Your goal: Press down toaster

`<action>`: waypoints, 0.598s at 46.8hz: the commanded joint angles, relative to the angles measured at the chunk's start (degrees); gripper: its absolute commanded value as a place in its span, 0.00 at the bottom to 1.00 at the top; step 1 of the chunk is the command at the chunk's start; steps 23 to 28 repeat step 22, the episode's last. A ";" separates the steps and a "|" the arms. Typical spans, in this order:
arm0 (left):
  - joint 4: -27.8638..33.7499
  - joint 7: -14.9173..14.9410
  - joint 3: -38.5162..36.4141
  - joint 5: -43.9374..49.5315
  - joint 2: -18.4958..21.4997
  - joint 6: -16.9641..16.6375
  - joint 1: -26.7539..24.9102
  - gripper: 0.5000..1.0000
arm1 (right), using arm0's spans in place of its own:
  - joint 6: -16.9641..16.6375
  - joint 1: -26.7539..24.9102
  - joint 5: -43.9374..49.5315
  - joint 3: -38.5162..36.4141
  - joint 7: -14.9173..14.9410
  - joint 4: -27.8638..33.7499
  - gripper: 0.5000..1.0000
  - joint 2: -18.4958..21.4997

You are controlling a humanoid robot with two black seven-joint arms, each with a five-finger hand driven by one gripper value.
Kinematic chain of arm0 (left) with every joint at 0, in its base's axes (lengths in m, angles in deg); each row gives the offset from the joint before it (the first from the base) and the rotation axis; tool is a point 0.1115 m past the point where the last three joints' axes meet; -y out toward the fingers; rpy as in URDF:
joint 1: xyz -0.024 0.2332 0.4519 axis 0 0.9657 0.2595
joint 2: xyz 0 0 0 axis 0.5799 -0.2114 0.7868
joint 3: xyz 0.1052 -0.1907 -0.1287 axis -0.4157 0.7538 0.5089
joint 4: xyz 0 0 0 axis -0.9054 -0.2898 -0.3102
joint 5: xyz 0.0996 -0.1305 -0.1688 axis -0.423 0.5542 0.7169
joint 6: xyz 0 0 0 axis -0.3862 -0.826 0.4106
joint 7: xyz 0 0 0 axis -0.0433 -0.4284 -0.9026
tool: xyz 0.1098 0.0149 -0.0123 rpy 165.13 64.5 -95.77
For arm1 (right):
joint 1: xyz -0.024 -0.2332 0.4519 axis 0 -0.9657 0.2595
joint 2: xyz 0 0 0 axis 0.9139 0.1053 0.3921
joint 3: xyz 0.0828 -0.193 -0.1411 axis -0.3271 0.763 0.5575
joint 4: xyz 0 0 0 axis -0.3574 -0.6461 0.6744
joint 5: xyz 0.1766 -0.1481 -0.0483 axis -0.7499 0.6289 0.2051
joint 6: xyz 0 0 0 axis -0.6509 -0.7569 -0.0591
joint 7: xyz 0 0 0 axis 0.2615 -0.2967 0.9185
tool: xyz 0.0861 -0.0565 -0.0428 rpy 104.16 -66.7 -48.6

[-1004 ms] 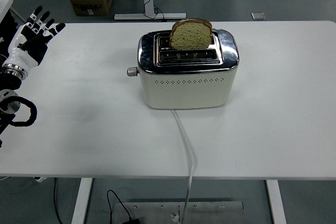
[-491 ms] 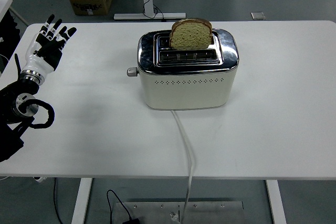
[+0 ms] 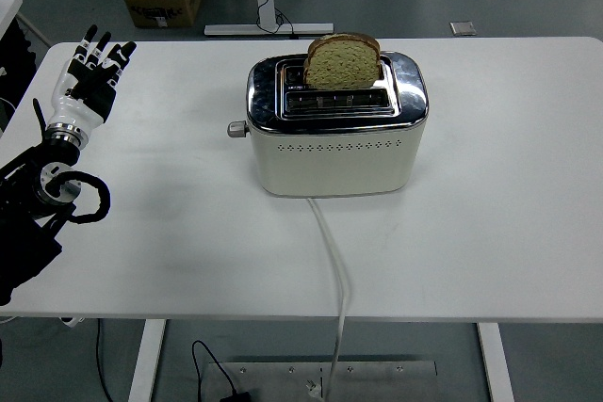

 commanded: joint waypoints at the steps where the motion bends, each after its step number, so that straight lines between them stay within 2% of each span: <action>1: 0.00 -0.01 0.21 0.36 -0.02 -0.04 -0.03 1.00 | 0.05 -0.02 -0.01 -0.02 -0.01 0.03 1.00 0.00; 28: 0.00 -0.01 0.21 -0.60 0.50 0.31 0.23 1.00 | -0.04 -0.10 0.08 -0.02 0.07 0.03 1.00 0.00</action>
